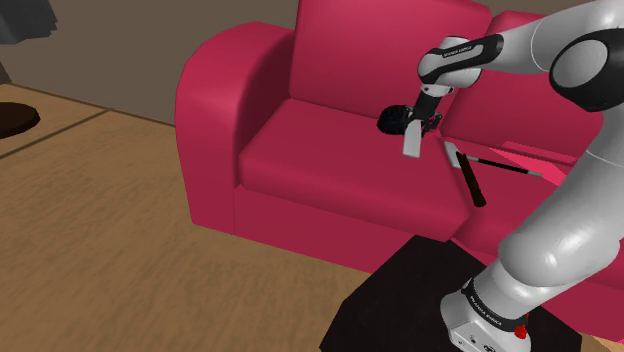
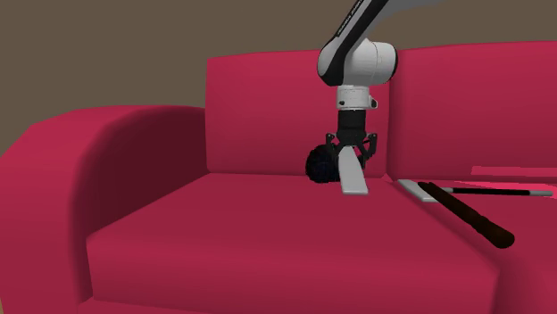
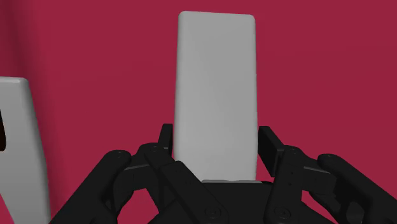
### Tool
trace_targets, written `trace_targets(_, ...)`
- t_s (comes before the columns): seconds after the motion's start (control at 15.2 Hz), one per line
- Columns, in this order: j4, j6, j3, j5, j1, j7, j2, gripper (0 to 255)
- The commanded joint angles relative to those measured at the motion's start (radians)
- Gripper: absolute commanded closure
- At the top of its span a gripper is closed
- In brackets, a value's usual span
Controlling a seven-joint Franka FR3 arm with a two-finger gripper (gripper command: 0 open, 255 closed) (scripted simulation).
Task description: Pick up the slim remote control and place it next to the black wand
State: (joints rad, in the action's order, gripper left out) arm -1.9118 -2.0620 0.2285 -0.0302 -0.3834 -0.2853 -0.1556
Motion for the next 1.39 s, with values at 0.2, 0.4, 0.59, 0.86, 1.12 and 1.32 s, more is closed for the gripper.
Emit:
trace_targets(0.2, -0.082, -0.019, 0.049, 0.011, -0.058, 0.104, 0.064, 255)
trace_targets(0.4, -0.119, -0.028, 0.080, 0.018, -0.093, 0.167, 0.093, 255)
trace_targets(0.59, -0.145, -0.034, 0.112, 0.024, -0.128, 0.232, 0.115, 255)
trace_targets(0.86, -0.164, -0.038, 0.158, 0.029, -0.176, 0.323, 0.131, 255)
trace_targets(1.12, -0.165, -0.039, 0.205, 0.028, -0.225, 0.420, 0.131, 255)
trace_targets(1.32, -0.154, -0.037, 0.241, 0.021, -0.263, 0.496, 0.121, 255)
